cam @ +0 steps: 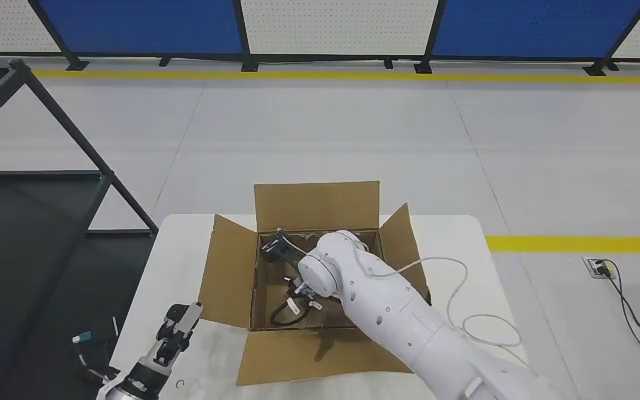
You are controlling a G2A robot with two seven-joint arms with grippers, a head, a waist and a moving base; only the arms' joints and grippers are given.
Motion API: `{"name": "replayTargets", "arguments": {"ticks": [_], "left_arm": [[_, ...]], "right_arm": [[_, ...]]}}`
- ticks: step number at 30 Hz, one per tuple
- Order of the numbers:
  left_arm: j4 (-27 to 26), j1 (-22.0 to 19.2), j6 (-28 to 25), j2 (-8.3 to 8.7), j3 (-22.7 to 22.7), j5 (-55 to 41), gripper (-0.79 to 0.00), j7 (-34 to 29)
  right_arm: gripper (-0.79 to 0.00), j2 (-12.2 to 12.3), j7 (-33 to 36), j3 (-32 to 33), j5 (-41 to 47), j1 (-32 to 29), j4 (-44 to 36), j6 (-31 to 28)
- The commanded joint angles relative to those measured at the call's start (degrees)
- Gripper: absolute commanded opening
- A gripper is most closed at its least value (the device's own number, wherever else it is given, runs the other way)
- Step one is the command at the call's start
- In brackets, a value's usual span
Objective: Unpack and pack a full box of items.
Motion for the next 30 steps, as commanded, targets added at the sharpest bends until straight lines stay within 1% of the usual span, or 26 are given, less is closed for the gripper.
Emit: {"name": "replayTargets", "arguments": {"ticks": [1,6,9,12,16,20,22,24,26,30], "left_arm": [[0.00,0.00,0.00,0.00,0.00,0.00,0.000,0.00],[0.00,0.00,0.00,0.00,0.00,0.00,0.000,0.00],[0.00,0.00,0.00,0.00,0.00,0.00,0.000,0.00],[0.00,0.00,0.00,0.00,0.00,0.00,0.000,0.00],[0.00,0.00,0.00,0.00,0.00,0.00,0.000,0.00],[0.00,0.00,0.00,0.00,0.00,0.00,0.000,0.00],[0.00,0.00,0.00,0.00,0.00,0.00,0.000,0.00],[0.00,0.00,0.00,0.00,0.00,0.00,0.000,0.00],[0.00,0.00,0.00,0.00,0.00,0.00,0.000,0.00],[0.00,0.00,0.00,0.00,0.00,0.00,0.000,0.00]], "right_arm": [[0.000,-0.01,-0.01,0.39,-0.14,0.14,-0.08,0.00],[0.000,0.78,0.43,2.11,-1.82,-0.16,-3.32,1.52],[0.000,2.11,1.32,4.05,-3.50,-1.37,-7.60,2.68],[0.000,4.06,2.87,6.75,-6.28,-3.73,-14.24,4.27],[0.000,7.52,6.15,12.03,-12.03,-9.43,-27.38,6.35],[0.000,11.24,9.17,19.84,-18.46,-18.52,-45.52,6.68],[0.000,12.67,10.02,23.76,-20.64,-23.50,-54.57,5.81],[0.000,13.69,9.72,27.39,-21.78,-27.91,-62.27,5.31],[0.000,14.40,9.00,30.55,-22.48,-31.31,-68.26,4.84],[0.000,15.20,7.38,36.91,-22.05,-36.19,-76.48,7.20]]}}
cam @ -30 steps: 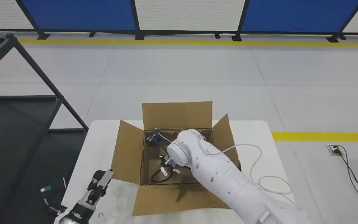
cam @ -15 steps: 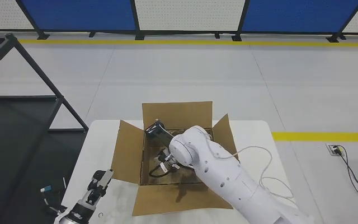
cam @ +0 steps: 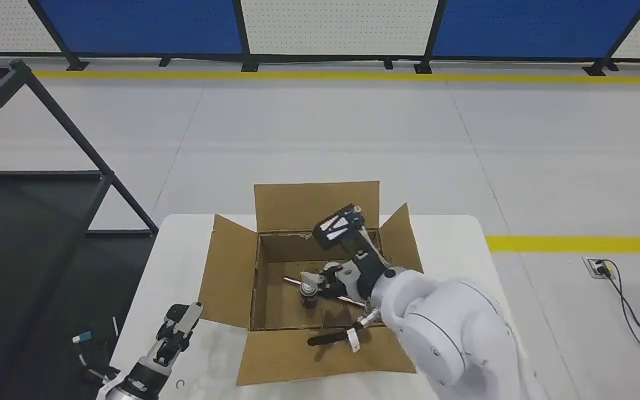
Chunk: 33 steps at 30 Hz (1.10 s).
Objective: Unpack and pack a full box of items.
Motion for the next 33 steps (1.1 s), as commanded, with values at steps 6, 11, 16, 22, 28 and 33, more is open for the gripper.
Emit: {"name": "replayTargets", "arguments": {"ticks": [6,11,16,22,28,33], "left_arm": [[0.00,0.00,0.00,0.00,0.00,0.00,0.000,0.00],[0.00,0.00,0.00,0.00,0.00,0.00,0.000,0.00],[0.00,0.00,0.00,0.00,0.00,0.00,0.000,0.00],[-0.41,-1.15,1.86,0.08,-0.41,0.11,0.000,-0.99],[-0.77,-3.07,4.49,0.46,-3.13,-0.96,0.000,-4.16],[-0.08,-4.52,6.45,0.94,-5.44,-0.22,0.000,-8.06]], "right_arm": [[0.000,0.93,-0.46,9.56,1.70,-4.92,-6.02,1.88],[0.000,0.93,-0.46,9.56,1.70,-4.92,-6.02,1.88],[0.000,0.93,-0.80,9.63,1.99,-5.17,-5.79,1.91],[0.000,1.43,-1.81,18.09,9.85,-6.01,-2.28,4.33],[0.000,2.30,2.94,24.89,15.60,-5.17,3.13,5.23],[0.000,2.98,7.21,25.24,19.32,-3.98,7.26,2.10]]}}
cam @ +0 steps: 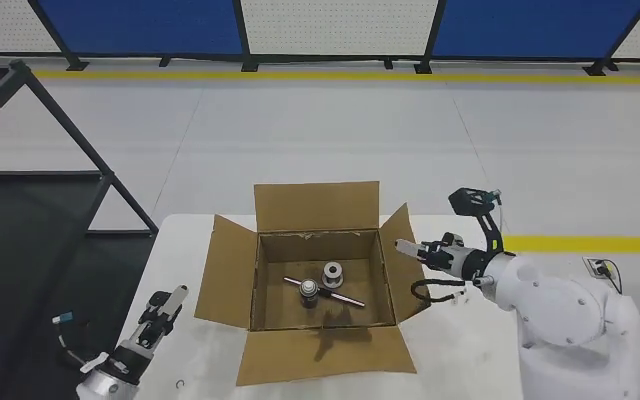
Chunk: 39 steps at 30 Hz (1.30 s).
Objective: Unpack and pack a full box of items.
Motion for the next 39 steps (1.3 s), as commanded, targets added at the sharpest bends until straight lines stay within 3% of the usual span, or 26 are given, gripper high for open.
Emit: {"name": "replayTargets", "arguments": {"ticks": [1,5,9,16,27,34,39], "left_arm": [[0.60,-0.56,0.46,0.10,-0.14,-0.38,0.000,-1.16],[2.27,-2.19,2.03,0.27,0.62,-0.31,0.000,-2.99],[3.06,-3.20,3.03,0.04,2.20,0.06,0.000,0.53],[2.10,-0.59,0.07,-0.22,-0.41,-6.66,0.000,3.41],[2.36,-0.07,1.31,-0.26,-1.25,-7.48,0.000,4.25],[2.75,-1.84,9.22,-0.41,0.09,-4.83,0.000,7.43],[2.24,-2.83,13.84,0.08,2.19,3.47,0.000,2.77]], "right_arm": [[0.000,0.20,1.27,-0.62,1.38,0.40,1.21,-1.77],[0.000,0.42,1.99,-3.14,4.87,1.61,3.24,-4.88],[0.000,0.40,1.15,-6.65,7.78,3.28,5.28,-6.14],[0.000,0.09,0.41,-12.62,12.86,7.90,9.46,-5.07],[0.000,0.13,0.69,-13.06,12.29,8.54,9.80,-4.90],[0.000,-0.15,-3.14,-14.77,18.05,8.46,14.42,-3.57],[0.000,-0.58,-5.27,-18.12,21.54,11.53,20.45,-4.50]]}}
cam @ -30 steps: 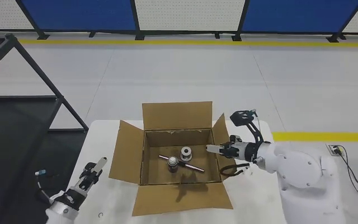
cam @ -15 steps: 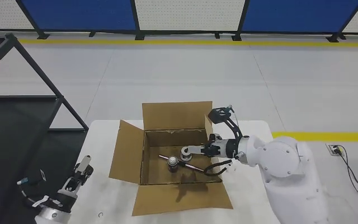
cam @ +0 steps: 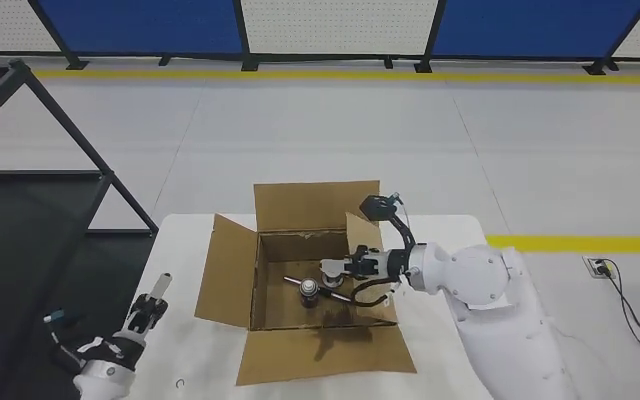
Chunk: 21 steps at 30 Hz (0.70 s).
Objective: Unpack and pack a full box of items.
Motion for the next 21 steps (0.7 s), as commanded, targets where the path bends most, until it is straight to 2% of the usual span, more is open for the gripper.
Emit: {"name": "replayTargets", "arguments": {"ticks": [1,5,13,21], "left_arm": [[-0.28,-0.42,1.17,0.19,1.26,4.25,0.000,-1.75],[-0.45,-1.75,2.54,0.37,4.46,10.27,0.000,-3.51],[-2.29,-3.73,2.38,0.29,8.31,12.48,0.000,-4.75],[-2.67,-7.42,3.58,0.34,14.35,17.38,0.000,-9.93]], "right_arm": [[0.000,-0.10,-0.50,-1.03,1.00,0.92,1.69,-0.53],[0.000,-0.29,-0.95,-3.02,2.75,2.96,5.04,-1.44],[0.000,-0.38,-1.16,-5.83,3.78,5.65,9.84,-1.17],[0.000,-0.09,-1.38,-6.81,5.06,6.30,12.57,-2.32]]}}
